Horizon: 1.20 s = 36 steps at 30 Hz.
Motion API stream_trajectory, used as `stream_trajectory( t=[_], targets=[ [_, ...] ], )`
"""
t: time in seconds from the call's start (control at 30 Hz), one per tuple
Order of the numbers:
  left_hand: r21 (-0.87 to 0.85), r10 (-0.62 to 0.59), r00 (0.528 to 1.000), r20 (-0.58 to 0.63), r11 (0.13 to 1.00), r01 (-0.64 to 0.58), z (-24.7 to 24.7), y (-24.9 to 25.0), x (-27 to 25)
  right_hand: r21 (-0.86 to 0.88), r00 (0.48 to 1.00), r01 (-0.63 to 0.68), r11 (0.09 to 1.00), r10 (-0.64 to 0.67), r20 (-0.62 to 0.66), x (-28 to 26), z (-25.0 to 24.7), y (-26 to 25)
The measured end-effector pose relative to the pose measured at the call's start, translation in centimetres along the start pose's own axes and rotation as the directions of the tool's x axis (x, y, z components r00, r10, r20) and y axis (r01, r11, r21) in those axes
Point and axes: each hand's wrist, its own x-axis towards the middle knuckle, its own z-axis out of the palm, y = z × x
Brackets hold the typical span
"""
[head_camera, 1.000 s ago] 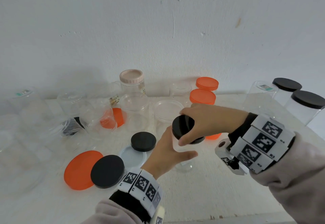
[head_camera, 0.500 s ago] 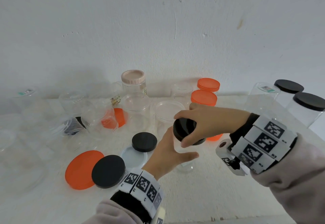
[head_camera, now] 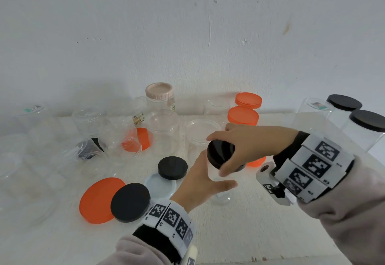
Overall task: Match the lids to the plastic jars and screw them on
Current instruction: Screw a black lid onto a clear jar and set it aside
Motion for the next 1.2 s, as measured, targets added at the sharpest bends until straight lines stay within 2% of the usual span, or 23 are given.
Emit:
stream_trajectory(
  t=[0.07,0.17,0.43,0.53,0.63,0.73,0.9,0.97,1.07,1.13,1.2],
  targets=[
    [0.014,-0.007,1.000,-0.003,1.000,0.007,0.0,0.1,0.0,0.015,0.996,0.054,0.998,-0.055,0.072,-0.3,-0.5,0.2],
    [0.020,-0.010,1.000,-0.003,1.000,0.010,-0.1,0.2,-0.1,0.033,0.996,0.082,0.996,-0.083,0.042,-0.2,-0.5,0.2],
    [-0.022,0.012,1.000,0.005,1.000,-0.012,0.0,0.5,-0.3,-0.076,0.988,-0.071,0.995,0.059,-0.145,0.1,1.2,-0.2],
    [-0.021,0.016,1.000,0.003,1.000,-0.016,0.0,0.4,-0.3,-0.028,0.996,-0.041,0.999,0.039,-0.075,-0.3,0.7,-0.2],
    [-0.008,0.012,1.000,-0.007,1.000,-0.012,0.0,0.4,-0.3,-0.023,0.997,0.076,0.997,-0.075,0.037,-0.7,-0.1,-0.1],
    [0.000,0.013,1.000,-0.007,1.000,-0.013,0.0,0.4,-0.4,-0.040,0.996,0.090,0.995,-0.090,-0.020,-0.6,0.1,-0.2],
    [-0.024,0.023,1.000,0.001,0.999,-0.023,0.1,0.4,-0.4,-0.132,0.985,-0.048,0.990,0.025,-0.173,-0.2,1.4,-0.4],
    [-0.024,0.021,1.000,0.002,0.999,-0.021,0.0,0.4,-0.3,-0.088,0.990,-0.037,0.995,0.025,-0.136,-0.2,1.3,-0.1],
    [-0.027,0.020,1.000,-0.009,0.999,-0.021,0.1,0.3,-0.3,-0.037,0.999,0.050,0.998,-0.050,-0.004,-0.3,0.9,0.5],
    [-0.028,0.016,1.000,-0.014,0.999,-0.016,0.1,0.3,-0.3,-0.018,0.997,0.071,0.997,-0.072,-0.021,-0.3,0.9,0.8],
    [-0.035,0.007,1.000,-0.012,0.999,-0.008,0.1,0.3,-0.4,0.000,0.995,0.050,0.999,-0.050,-0.092,-0.4,1.2,0.7]
  ],
)
